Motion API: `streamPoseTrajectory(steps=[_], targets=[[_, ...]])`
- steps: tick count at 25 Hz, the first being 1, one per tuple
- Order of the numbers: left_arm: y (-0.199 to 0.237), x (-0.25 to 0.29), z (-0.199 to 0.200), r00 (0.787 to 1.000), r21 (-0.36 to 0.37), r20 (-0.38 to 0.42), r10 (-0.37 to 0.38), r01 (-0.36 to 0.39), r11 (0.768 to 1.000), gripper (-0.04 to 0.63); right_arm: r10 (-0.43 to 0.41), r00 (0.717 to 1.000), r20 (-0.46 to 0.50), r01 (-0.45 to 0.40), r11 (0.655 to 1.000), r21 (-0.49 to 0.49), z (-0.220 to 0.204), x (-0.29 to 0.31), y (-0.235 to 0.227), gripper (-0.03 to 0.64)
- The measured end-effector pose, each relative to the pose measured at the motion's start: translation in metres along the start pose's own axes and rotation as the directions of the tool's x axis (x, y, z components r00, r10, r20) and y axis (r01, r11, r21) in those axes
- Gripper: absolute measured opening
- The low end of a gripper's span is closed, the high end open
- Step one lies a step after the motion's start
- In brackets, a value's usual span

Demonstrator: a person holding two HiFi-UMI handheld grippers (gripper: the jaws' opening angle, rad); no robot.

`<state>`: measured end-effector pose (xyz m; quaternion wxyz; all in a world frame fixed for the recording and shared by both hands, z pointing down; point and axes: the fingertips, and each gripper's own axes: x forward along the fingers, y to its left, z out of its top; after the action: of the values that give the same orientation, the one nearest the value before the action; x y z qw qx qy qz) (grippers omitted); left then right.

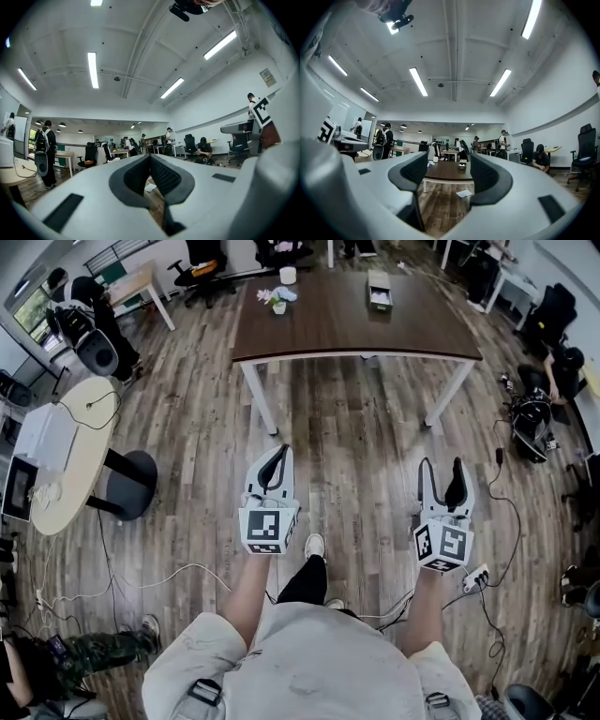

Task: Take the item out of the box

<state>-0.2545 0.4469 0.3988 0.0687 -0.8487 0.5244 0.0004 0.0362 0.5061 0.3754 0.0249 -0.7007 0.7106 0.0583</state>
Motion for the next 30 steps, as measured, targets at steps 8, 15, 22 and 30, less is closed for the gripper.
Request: streamPoseTrajectory(steps=[8, 15, 22, 30], targets=[[0.053, 0.089, -0.008, 1.000, -0.028, 0.010, 0.012, -0.011, 1.000, 0.002, 0.011, 1.000, 0.006, -0.011, 1.000, -0.019, 0.005, 0.099, 0.003, 0.279], [0.099, 0.164, -0.007, 0.999, -0.022, 0.037, 0.004, -0.003, 1.000, 0.002, -0.005, 1.000, 0.028, 0.006, 0.999, -0.045, 0.017, 0.181, 0.010, 0.279], [0.128, 0.215, 0.002, 0.998, -0.002, 0.060, -0.003, 0.003, 1.000, 0.002, -0.018, 0.998, 0.056, 0.020, 0.999, -0.038, 0.020, 0.232, 0.011, 0.278], [0.127, 0.253, -0.005, 0.999, 0.015, 0.052, -0.012, 0.011, 1.000, 0.002, -0.023, 0.998, 0.065, 0.025, 1.000, -0.017, 0.006, 0.266, -0.006, 0.278]])
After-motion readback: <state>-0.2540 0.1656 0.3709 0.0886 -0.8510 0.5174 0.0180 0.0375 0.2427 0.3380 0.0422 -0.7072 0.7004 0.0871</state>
